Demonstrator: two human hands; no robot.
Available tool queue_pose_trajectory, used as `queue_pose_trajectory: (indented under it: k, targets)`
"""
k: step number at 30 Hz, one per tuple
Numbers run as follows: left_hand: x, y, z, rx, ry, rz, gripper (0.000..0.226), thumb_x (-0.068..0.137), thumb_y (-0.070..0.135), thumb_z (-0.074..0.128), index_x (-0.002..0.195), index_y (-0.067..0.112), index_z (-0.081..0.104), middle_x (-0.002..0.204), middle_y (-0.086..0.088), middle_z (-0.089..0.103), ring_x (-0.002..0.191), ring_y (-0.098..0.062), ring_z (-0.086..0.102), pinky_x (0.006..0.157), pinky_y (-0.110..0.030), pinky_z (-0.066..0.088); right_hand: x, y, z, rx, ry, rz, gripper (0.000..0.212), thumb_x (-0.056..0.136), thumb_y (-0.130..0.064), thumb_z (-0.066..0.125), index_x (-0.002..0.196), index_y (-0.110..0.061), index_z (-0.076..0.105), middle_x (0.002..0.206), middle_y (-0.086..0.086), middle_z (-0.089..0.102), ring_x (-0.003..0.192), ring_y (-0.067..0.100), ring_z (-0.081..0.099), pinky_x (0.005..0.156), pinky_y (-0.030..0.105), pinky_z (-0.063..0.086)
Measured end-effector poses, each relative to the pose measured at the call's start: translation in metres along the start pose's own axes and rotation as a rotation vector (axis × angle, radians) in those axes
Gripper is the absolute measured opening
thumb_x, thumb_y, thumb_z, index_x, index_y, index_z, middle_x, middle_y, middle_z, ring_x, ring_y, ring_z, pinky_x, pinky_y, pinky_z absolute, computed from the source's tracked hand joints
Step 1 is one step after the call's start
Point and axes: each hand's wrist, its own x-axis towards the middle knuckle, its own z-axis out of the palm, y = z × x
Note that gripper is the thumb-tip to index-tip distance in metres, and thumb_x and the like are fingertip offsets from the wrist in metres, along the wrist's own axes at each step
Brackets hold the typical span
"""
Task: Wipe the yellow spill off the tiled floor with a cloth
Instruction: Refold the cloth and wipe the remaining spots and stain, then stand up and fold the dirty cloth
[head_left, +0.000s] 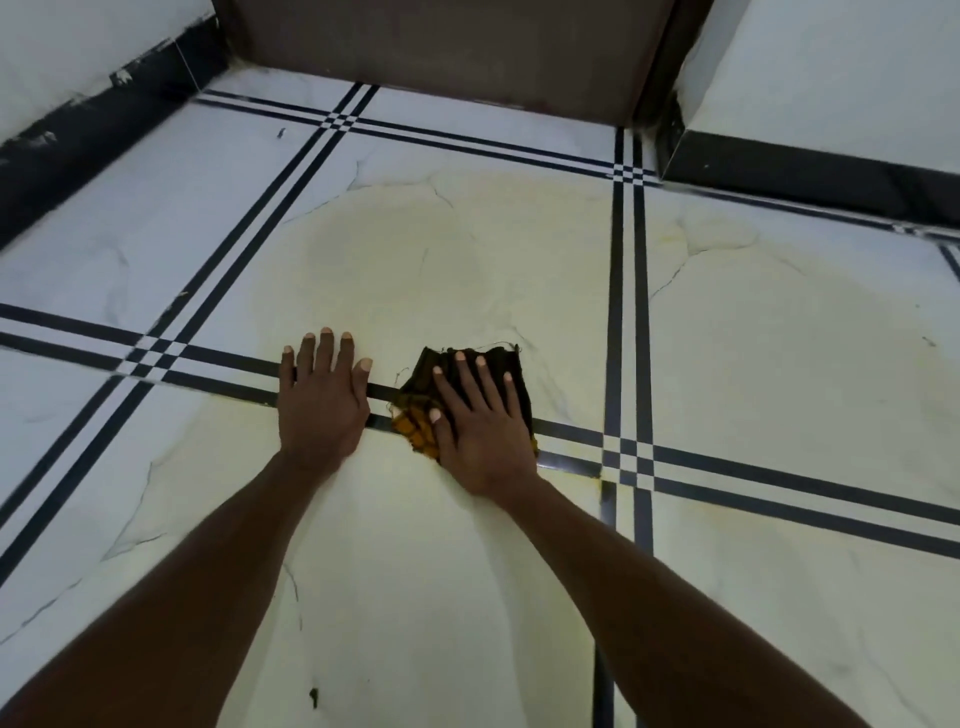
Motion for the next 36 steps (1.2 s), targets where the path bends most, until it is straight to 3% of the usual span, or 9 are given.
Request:
queue_pose_trajectory:
  k: [6,9,12,14,18,21,26,30,36]
  targets:
    - [-0.032,0.038,-0.008,-0.157,-0.046,0.067,0.068,0.108,0.047,0.021,0.124,0.000,0.067,0.130,-0.024,0.065,0.131,-0.041,0.052,0.118,-0.053,0.036,-0.002,-0.006,-0.037,0.650,-0.108,0.213,0.056,0.112,-0.038,0.027,0.166,-0.031,0.015,0.174,-0.004,0.019,0.162,0.017,0.005,0.131,0.046,-0.008]
    - [-0.040,0.073,-0.012,-0.296,-0.152,-0.016,0.044,0.100,0.043,0.055,0.111,0.001,0.066,0.124,-0.020,0.061,0.126,-0.041,0.046,0.109,-0.049,0.036,-0.013,-0.011,-0.068,1.101,-0.125,0.472,0.054,0.111,-0.050,0.031,0.163,-0.047,0.016,0.171,-0.004,0.025,0.159,0.021,0.020,0.130,0.046,0.017]
    - [-0.040,0.095,-0.027,-0.475,-0.221,-0.116,0.031,0.091,0.031,0.071,0.107,0.006,0.061,0.112,-0.013,0.060,0.118,-0.035,0.050,0.093,-0.036,0.040,-0.020,-0.009,-0.090,1.316,-0.036,0.611,0.052,0.111,-0.050,0.031,0.162,-0.041,0.027,0.162,-0.002,0.043,0.148,0.024,0.043,0.120,0.040,0.036]
    - [-0.038,0.105,-0.048,-0.676,-0.274,-0.203,0.029,0.093,0.029,0.071,0.107,0.008,0.057,0.100,-0.006,0.061,0.103,-0.027,0.060,0.074,-0.027,0.044,-0.024,-0.006,-0.103,1.357,-0.010,0.629,0.048,0.112,-0.048,0.030,0.156,-0.034,0.040,0.155,-0.004,0.053,0.143,0.021,0.048,0.118,0.040,0.038]
    - [-0.039,0.121,-0.110,-0.966,-0.472,-0.321,0.034,0.097,0.030,0.069,0.120,0.010,0.055,0.107,-0.012,0.069,0.093,-0.025,0.072,0.082,-0.040,0.063,-0.032,-0.015,-0.138,1.289,0.006,0.641,0.029,0.110,-0.043,0.043,0.133,-0.032,0.058,0.140,-0.007,0.063,0.132,0.019,0.056,0.109,0.041,0.046]
    - [-0.042,0.130,-0.174,-1.020,-0.492,-0.347,0.027,0.098,0.028,0.068,0.114,0.012,0.053,0.098,-0.014,0.071,0.074,-0.018,0.073,0.068,-0.032,0.062,-0.037,-0.031,-0.183,1.238,0.001,0.655,0.023,0.108,-0.034,0.051,0.128,-0.029,0.061,0.133,0.000,0.065,0.128,0.026,0.060,0.109,0.051,0.050]
    - [-0.040,0.152,-0.274,-1.039,-0.500,-0.290,0.033,0.098,0.028,0.068,0.123,0.016,0.050,0.105,-0.015,0.070,0.088,-0.020,0.071,0.069,-0.030,0.057,-0.038,-0.064,-0.264,1.272,-0.121,0.690,0.025,0.107,-0.035,0.054,0.127,-0.023,0.062,0.133,0.004,0.065,0.126,0.023,0.061,0.108,0.047,0.052]
    - [-0.039,0.168,-0.358,-1.088,-0.482,-0.285,0.035,0.097,0.029,0.070,0.125,0.020,0.051,0.114,-0.012,0.072,0.105,-0.025,0.071,0.083,-0.034,0.057,-0.040,-0.090,-0.320,1.344,-0.142,0.747,0.033,0.108,-0.032,0.053,0.134,-0.013,0.060,0.132,0.010,0.067,0.127,0.028,0.062,0.111,0.049,0.051]
    - [-0.023,0.189,-0.535,-1.165,-0.550,-0.285,0.039,0.099,0.021,0.067,0.134,0.014,0.052,0.120,-0.015,0.070,0.106,-0.026,0.072,0.076,-0.030,0.057,-0.053,-0.145,-0.463,1.555,-0.239,0.918,0.045,0.106,-0.038,0.056,0.137,-0.006,0.057,0.133,0.016,0.067,0.125,0.031,0.065,0.112,0.046,0.051]
